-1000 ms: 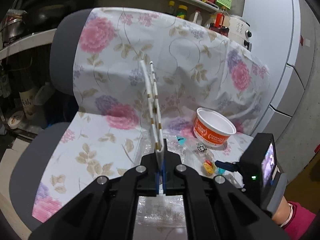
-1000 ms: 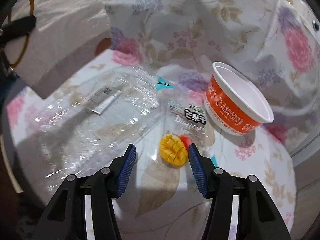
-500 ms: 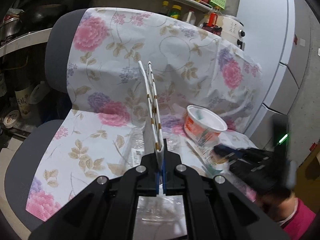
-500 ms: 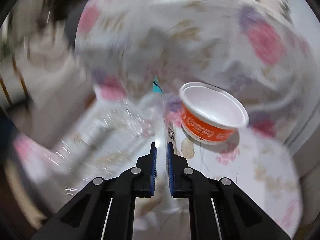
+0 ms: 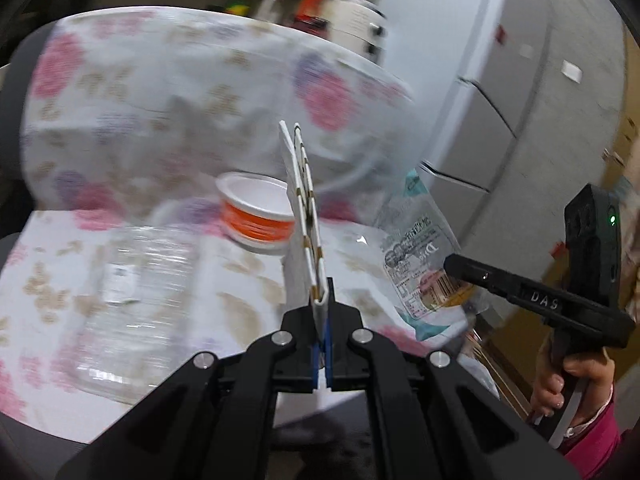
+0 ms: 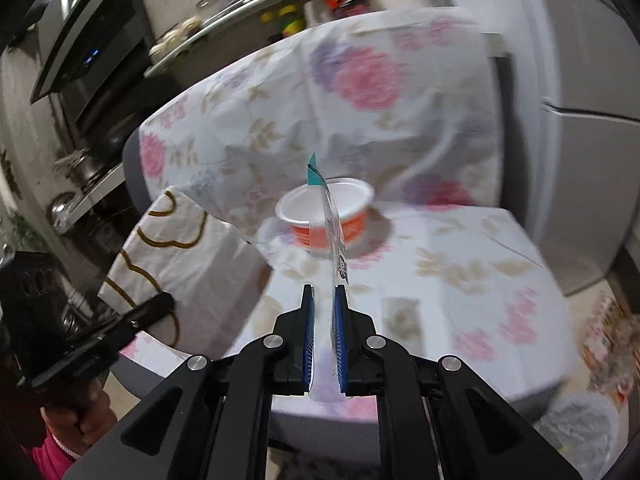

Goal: Collect trash
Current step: 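Carry the paper and mango packet to the bin and open both grippers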

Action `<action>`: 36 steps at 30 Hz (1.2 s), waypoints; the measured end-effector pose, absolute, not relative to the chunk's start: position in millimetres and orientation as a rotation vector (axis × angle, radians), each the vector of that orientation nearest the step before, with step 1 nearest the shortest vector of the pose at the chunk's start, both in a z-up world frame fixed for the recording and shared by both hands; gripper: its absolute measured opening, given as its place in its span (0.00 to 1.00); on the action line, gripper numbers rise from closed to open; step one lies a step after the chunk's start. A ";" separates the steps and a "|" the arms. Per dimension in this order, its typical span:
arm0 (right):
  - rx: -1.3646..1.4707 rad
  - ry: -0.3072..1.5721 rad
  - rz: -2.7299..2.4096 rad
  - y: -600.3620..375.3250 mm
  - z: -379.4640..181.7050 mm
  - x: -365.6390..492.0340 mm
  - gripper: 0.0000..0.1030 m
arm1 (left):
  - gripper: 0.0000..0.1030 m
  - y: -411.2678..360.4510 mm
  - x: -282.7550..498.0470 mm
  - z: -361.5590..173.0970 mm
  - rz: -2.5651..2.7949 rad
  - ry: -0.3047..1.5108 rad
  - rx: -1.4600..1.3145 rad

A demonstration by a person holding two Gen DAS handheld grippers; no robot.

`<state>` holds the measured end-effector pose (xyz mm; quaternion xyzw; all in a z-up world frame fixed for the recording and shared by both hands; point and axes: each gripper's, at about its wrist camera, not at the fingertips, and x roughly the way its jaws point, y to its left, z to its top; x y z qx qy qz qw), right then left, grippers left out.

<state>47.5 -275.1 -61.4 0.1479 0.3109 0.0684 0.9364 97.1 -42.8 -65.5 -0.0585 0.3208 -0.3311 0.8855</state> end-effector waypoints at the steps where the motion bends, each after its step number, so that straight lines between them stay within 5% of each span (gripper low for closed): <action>1: 0.311 0.631 0.121 -282.6 -62.2 38.1 0.10 | 0.00 -53.0 92.6 -66.5 -0.710 0.671 -0.111; 24: 0.568 0.654 -0.469 -471.4 -142.9 -174.6 0.11 | 0.00 -312.1 -35.8 -130.9 -1.267 0.777 0.175; 36: 0.674 0.748 -0.573 -515.3 -209.5 -191.6 0.18 | 0.04 -378.5 -46.6 -175.8 -1.342 0.876 0.283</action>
